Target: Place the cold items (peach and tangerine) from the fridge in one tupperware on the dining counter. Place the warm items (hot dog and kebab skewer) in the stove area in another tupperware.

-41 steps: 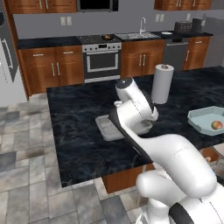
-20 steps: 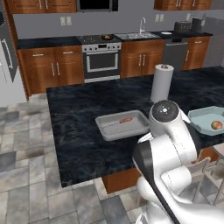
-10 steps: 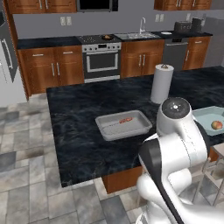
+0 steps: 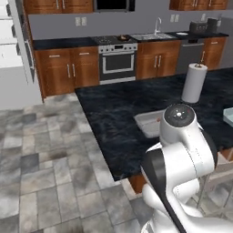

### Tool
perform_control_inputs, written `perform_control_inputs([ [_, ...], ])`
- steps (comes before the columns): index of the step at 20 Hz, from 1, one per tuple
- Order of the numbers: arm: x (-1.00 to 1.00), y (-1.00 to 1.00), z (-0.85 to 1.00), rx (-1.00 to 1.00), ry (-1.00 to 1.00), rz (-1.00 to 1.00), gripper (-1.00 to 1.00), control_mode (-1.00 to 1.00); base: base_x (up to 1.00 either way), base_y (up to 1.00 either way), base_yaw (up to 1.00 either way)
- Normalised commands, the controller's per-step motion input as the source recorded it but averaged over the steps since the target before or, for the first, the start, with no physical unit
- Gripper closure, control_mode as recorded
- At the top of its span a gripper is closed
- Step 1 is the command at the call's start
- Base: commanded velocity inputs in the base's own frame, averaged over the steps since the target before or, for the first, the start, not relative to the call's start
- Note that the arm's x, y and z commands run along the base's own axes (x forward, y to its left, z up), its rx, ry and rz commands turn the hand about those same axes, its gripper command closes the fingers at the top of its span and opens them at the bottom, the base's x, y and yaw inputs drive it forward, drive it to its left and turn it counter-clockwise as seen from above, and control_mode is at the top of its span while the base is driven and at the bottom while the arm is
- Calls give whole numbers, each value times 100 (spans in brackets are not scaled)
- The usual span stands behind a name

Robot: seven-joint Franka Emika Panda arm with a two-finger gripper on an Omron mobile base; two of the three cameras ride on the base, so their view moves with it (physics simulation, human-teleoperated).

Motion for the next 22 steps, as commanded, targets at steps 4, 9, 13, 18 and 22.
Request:
perform_control_inputs([
  [4, 0, 0, 0, 0, 0, 0, -100, 100, 0, 100, -8],
  [9, 0, 0, 0, 0, 0, 0, -100, 100, 17, 100, -15],
  [13, 0, 0, 0, 0, 0, 0, -100, 100, 64, 100, -26],
  [18, 0, 0, 0, 0, 0, 0, -100, 100, 99, 98, -32],
  [22, 0, 0, 0, 0, 0, 0, -100, 100, 100, 89, -33],
])
